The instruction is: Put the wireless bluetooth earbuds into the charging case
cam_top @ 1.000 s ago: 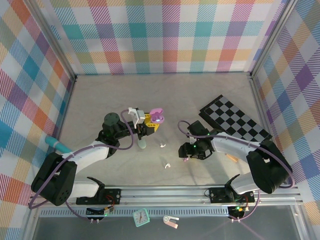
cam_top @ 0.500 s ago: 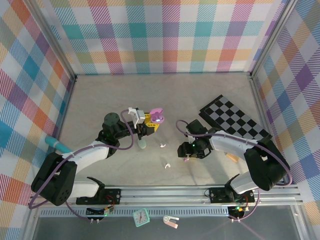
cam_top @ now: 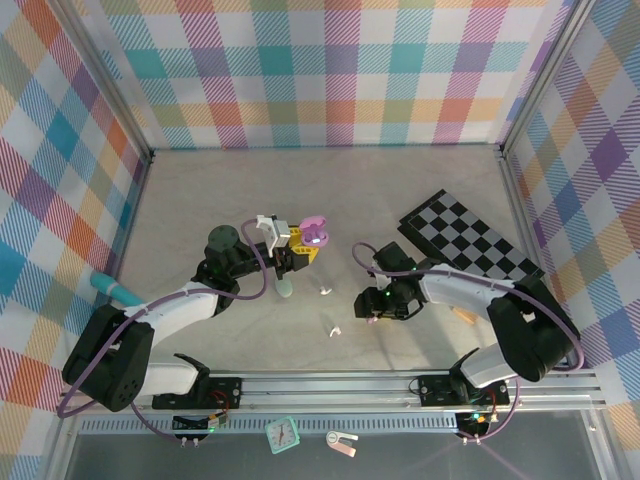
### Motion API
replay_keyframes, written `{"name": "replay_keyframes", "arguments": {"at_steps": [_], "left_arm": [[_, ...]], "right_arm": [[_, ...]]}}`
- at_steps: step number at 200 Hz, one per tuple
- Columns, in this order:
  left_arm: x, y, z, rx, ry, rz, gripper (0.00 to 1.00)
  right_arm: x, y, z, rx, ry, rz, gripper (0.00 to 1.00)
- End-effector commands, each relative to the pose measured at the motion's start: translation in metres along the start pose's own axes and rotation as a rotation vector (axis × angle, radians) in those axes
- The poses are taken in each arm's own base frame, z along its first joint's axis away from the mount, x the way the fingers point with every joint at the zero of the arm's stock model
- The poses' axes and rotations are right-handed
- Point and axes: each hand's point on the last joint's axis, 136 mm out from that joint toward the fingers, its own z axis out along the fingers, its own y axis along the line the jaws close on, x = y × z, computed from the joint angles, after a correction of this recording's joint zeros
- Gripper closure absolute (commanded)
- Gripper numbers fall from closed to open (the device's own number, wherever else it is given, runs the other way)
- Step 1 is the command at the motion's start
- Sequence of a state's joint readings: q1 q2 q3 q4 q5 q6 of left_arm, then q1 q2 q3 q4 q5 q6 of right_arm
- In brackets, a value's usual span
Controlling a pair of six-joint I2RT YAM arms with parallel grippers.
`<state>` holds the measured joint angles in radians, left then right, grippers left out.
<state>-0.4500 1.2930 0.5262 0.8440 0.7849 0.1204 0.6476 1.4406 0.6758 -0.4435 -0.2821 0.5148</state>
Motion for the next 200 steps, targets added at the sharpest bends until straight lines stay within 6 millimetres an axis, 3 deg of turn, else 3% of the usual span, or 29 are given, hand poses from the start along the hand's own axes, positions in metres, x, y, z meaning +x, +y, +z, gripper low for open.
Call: {"name": "replay_keyframes", "arguments": {"at_steps": [1,66,86,116,161,200], "left_arm": [[-0.009,-0.001,-0.001,0.015,-0.036,0.033,0.80],[-0.008,-0.001,-0.001,0.016,-0.038,0.035,0.81],[-0.009,-0.001,-0.001,0.018,-0.040,0.036,0.80],[-0.011,-0.001,-0.002,0.014,-0.046,0.041,0.81],[-0.014,0.012,-0.013,-0.052,-0.050,0.027,0.81],[-0.020,0.019,-0.020,-0.081,-0.069,0.032,0.81]], "right_arm": [[0.025,0.002,-0.002,-0.030,0.066,-0.002,0.42],[0.040,0.011,-0.010,-0.036,0.068,-0.021,0.43],[0.031,0.003,-0.020,0.020,-0.010,-0.033,0.45],[0.008,0.008,-0.026,0.048,-0.067,-0.084,0.45],[-0.020,0.018,-0.015,0.053,-0.056,-0.175,0.44],[-0.021,0.013,0.000,0.045,-0.012,-0.180,0.44]]}}
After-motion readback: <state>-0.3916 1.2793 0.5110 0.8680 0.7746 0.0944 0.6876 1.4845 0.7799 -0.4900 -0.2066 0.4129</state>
